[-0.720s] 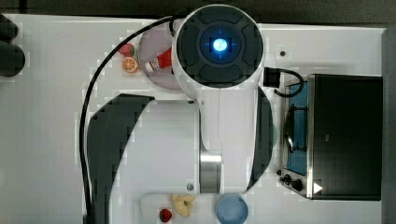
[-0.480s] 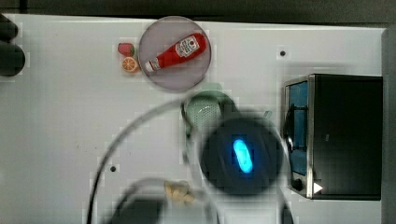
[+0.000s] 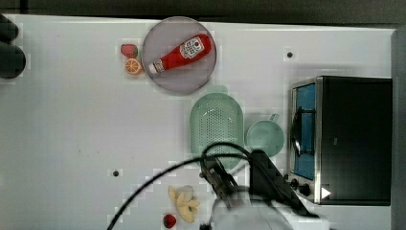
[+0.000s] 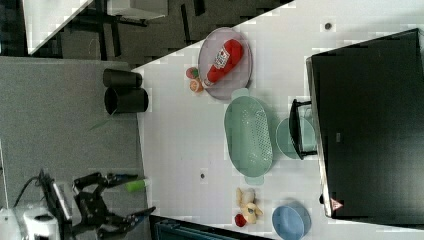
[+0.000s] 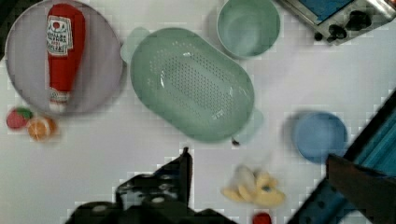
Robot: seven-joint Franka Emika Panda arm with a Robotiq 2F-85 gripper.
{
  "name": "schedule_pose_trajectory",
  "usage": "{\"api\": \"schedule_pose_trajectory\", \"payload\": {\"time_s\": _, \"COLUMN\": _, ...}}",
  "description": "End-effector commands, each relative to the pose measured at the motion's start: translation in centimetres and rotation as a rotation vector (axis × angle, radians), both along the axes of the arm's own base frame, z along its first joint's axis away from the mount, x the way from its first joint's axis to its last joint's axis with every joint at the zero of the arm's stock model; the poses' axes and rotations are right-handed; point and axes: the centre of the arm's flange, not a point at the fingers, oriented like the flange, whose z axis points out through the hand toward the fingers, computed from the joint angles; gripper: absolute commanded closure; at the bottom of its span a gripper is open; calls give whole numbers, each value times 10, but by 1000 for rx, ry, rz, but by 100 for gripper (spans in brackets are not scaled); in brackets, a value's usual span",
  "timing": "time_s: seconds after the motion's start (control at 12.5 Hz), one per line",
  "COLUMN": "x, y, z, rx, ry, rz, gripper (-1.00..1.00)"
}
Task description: Drag strainer right to left.
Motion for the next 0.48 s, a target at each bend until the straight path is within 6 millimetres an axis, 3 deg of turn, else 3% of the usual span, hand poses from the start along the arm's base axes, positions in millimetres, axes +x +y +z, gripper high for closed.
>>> {"api": "schedule_pose_trajectory", "payload": {"time_s": 0.08, "x": 30, "y": -1, "z": -130, "rx": 13, "ry": 206, "rz": -166, "gripper": -100}}
{"api": "schedule_pose_trajectory", "payload": {"time_s": 0.48, "x": 67, "y": 4, "z": -255, "rx": -1, "ry": 183, "rz": -341, "gripper": -100}}
